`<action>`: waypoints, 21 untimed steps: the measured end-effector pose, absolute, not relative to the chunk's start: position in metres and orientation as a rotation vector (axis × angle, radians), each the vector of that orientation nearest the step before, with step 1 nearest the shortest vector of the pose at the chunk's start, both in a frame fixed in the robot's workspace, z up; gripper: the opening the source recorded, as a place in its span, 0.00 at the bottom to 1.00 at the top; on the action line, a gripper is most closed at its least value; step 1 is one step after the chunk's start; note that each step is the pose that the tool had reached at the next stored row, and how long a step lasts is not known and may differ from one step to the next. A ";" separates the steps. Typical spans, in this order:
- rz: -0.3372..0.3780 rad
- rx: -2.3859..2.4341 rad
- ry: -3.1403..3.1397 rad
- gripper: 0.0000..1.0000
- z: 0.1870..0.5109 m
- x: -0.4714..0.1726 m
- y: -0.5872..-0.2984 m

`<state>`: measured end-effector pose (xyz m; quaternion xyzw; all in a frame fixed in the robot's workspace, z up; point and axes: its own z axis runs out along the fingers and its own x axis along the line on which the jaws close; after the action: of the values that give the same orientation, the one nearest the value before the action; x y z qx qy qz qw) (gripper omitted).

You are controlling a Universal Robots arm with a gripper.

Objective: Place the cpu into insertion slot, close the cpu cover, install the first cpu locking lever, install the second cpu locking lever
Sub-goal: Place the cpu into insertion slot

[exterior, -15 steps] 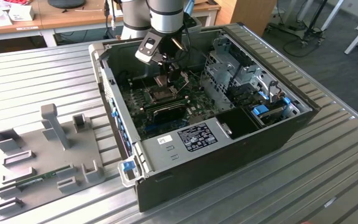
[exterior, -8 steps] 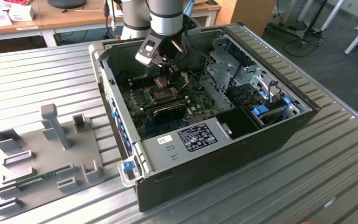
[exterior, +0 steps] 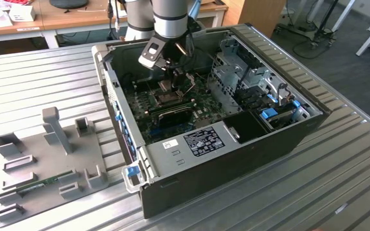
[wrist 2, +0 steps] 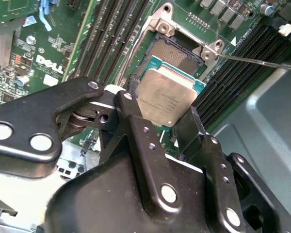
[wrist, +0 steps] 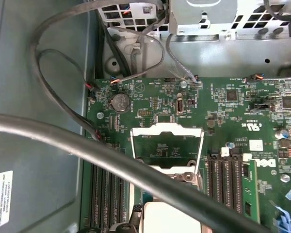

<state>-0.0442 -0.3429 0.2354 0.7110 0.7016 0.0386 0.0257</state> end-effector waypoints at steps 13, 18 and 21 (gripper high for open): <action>0.119 2.218 2.148 0.55 0.220 -0.045 -0.340; 0.119 2.216 2.151 0.55 0.220 -0.045 -0.342; 0.119 2.212 2.154 0.55 0.220 -0.045 -0.343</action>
<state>-0.0446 -0.3425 0.2197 0.7156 0.6969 0.0386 0.0256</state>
